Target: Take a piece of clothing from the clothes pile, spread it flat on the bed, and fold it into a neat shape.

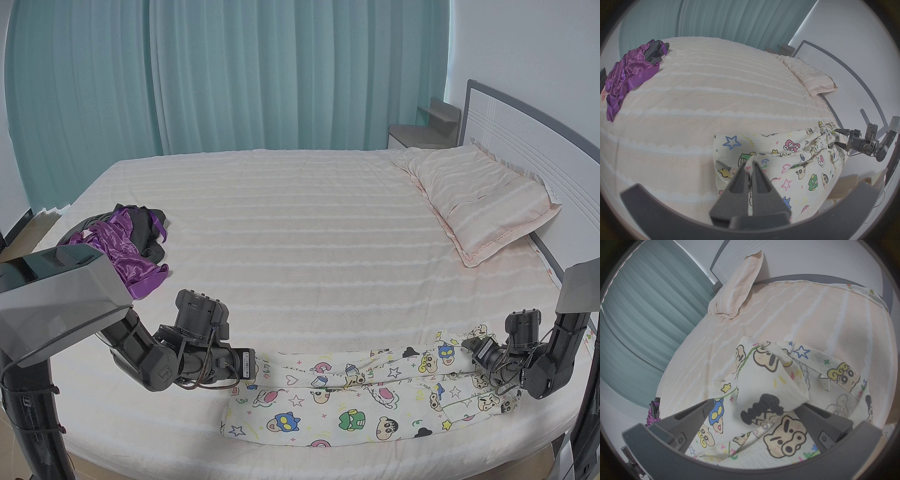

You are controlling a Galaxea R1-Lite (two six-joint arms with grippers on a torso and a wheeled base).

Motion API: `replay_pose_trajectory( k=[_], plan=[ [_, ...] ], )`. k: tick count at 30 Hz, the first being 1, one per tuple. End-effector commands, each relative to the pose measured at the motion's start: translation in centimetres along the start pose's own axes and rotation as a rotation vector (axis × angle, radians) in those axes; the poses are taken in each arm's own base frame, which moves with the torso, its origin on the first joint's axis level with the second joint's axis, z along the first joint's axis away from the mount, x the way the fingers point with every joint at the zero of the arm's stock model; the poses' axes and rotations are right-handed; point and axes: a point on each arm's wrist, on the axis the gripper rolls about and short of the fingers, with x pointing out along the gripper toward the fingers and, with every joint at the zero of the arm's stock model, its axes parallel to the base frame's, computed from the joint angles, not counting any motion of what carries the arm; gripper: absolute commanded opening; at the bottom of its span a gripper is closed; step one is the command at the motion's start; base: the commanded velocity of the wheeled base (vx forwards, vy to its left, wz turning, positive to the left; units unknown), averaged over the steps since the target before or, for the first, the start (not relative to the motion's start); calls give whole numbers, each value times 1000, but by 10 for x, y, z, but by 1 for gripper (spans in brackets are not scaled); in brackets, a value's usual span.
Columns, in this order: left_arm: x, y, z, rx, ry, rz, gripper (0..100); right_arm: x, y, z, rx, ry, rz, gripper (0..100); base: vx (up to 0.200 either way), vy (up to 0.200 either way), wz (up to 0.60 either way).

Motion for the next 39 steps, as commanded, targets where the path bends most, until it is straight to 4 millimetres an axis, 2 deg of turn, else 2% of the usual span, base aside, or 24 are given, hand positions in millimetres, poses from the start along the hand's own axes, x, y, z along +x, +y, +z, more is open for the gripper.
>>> replay_pose_trajectory(
  k=[1, 2, 3, 15, 21, 22, 24, 39],
  plan=[
    [0, 0, 2, -1, -6, -1, 0, 10, -5, -6, -12, -12, -12, 100, 0, 0, 0],
    [0, 0, 2, -1, -6, -1, 0, 11, -6, -7, -16, -18, -13, 100, 0, 0, 0],
    [0, 0, 2, -1, -7, -2, 0, 12, -6, -6, -18, -30, -11, 0, 0, 0, 0],
    [0, 3, 15, -10, -52, 2, 0, 7, 0, 3, -4, -93, 39, 0, 0, 0, 0],
    [1, 0, 34, -50, -138, 49, 0, 5, 1, 8, 9, -112, 51, 0, 0, 0, 0],
    [2, -3, 45, -97, -179, 47, 0, 5, 3, 11, 19, -130, 74, 0, 0, 0, 0],
    [2, -6, 52, -116, -208, 44, 0, 5, 4, 12, 26, -146, 92, 0, 0, 0, 0],
    [21, -8, 74, -177, -311, 101, 0, 6, 12, 21, 88, -222, 186, 0, 0, 0, 0]
  ],
)
